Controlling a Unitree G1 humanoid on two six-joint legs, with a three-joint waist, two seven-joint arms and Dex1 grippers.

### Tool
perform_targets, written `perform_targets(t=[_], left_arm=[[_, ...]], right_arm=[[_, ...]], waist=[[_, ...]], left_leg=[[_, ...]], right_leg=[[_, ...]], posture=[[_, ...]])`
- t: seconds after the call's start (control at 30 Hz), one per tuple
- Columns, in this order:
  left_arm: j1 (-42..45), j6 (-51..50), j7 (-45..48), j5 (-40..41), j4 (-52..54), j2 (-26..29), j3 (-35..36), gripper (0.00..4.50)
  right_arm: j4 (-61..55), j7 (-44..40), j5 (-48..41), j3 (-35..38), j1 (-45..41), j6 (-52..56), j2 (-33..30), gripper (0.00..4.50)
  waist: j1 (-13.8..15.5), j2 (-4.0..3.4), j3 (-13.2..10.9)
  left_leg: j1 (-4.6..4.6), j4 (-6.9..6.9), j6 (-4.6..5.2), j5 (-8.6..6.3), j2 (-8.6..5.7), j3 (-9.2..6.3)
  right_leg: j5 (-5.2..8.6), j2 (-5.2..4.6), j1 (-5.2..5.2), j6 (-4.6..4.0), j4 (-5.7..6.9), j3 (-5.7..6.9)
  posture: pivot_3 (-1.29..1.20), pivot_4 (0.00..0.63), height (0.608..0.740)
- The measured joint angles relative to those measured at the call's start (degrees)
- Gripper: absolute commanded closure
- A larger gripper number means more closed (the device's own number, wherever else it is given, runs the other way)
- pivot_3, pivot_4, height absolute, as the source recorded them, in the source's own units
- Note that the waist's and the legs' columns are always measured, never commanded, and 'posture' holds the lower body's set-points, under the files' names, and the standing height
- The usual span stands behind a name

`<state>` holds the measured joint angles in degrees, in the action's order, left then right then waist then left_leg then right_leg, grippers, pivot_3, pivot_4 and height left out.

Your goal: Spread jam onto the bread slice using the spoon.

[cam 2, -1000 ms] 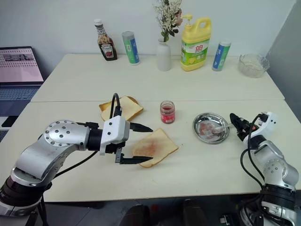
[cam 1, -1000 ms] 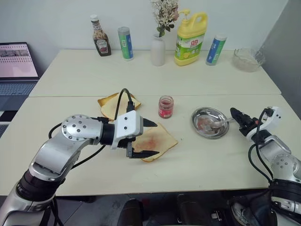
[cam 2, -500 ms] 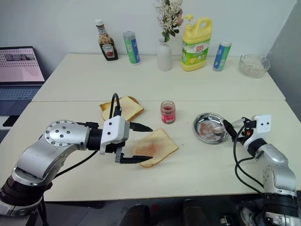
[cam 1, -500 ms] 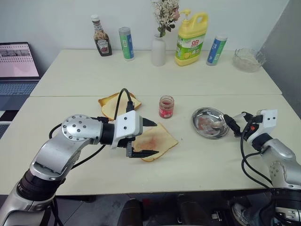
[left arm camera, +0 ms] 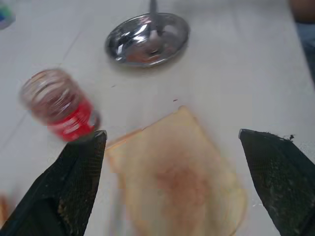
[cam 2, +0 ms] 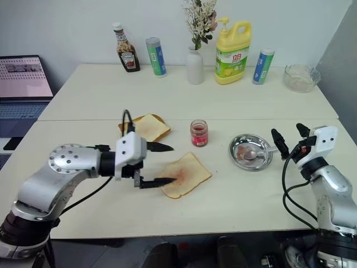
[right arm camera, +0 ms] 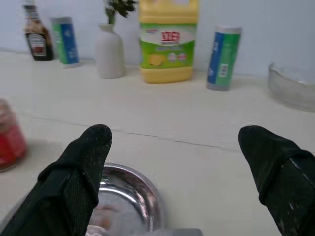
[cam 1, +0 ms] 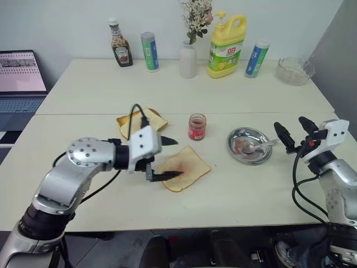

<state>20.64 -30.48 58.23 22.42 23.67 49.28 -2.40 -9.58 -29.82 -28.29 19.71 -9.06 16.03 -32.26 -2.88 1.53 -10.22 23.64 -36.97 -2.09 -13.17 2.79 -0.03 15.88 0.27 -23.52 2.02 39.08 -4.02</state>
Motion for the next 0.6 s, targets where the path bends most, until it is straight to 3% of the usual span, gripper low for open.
perform_targets(t=[0.37,0.6], left_arm=[[-18.6,12.3,6.3,-6.1,-8.9,12.2,9.9,0.0],[-22.6,13.8,8.6,-5.6,-7.1,12.2,10.8,0.0]], right_arm=[[-20.2,-20.2,-9.7,-0.9,15.9,10.1,-15.5,0.03],[-22.6,-30.0,-8.1,-3.3,18.7,8.0,-20.5,0.03]], waist=[[0.3,0.02,0.0],[1.1,0.13,0.0]], left_leg=[[-0.2,0.04,0.0,0.0,-0.02,0.13],[-0.35,-0.05,0.0,0.0,-0.03,0.17]], right_leg=[[0.13,-0.14,0.18,0.14,-0.09,-0.01],[0.17,-0.17,0.34,0.21,-0.08,-0.02]], posture=[[0.0,0.15,0.74],[0.0,0.15,0.74]])
